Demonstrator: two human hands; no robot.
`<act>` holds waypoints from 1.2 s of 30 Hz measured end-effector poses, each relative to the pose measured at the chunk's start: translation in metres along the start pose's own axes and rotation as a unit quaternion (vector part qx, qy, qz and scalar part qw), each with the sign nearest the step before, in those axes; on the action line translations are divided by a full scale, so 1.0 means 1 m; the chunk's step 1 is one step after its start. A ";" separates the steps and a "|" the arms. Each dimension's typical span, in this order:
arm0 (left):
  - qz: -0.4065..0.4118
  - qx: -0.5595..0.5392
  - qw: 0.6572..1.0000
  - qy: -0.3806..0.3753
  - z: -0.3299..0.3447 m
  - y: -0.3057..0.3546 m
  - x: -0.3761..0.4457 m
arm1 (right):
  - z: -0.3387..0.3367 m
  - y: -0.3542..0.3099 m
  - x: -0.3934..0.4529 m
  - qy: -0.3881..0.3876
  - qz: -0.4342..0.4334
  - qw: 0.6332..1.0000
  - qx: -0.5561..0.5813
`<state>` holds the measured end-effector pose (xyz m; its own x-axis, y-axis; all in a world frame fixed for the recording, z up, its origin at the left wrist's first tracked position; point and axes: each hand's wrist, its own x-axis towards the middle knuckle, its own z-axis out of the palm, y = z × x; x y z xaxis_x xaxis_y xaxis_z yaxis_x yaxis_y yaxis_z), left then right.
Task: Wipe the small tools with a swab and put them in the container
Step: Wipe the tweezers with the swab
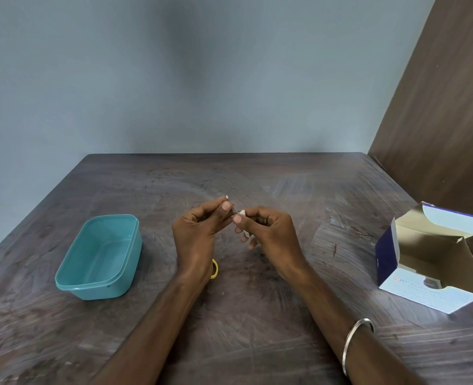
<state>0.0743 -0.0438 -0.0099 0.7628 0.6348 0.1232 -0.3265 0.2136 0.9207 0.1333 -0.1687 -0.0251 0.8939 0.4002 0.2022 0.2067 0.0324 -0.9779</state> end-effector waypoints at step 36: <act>0.015 0.052 0.999 -0.006 -0.004 0.006 0.005 | -0.007 0.005 0.004 0.056 -0.090 0.989 -0.101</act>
<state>0.0741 -0.0362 -0.0051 0.7600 0.6312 0.1549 -0.2898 0.1158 0.9500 0.1402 -0.1730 -0.0285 0.8711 0.3007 0.3883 0.4321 -0.0935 -0.8970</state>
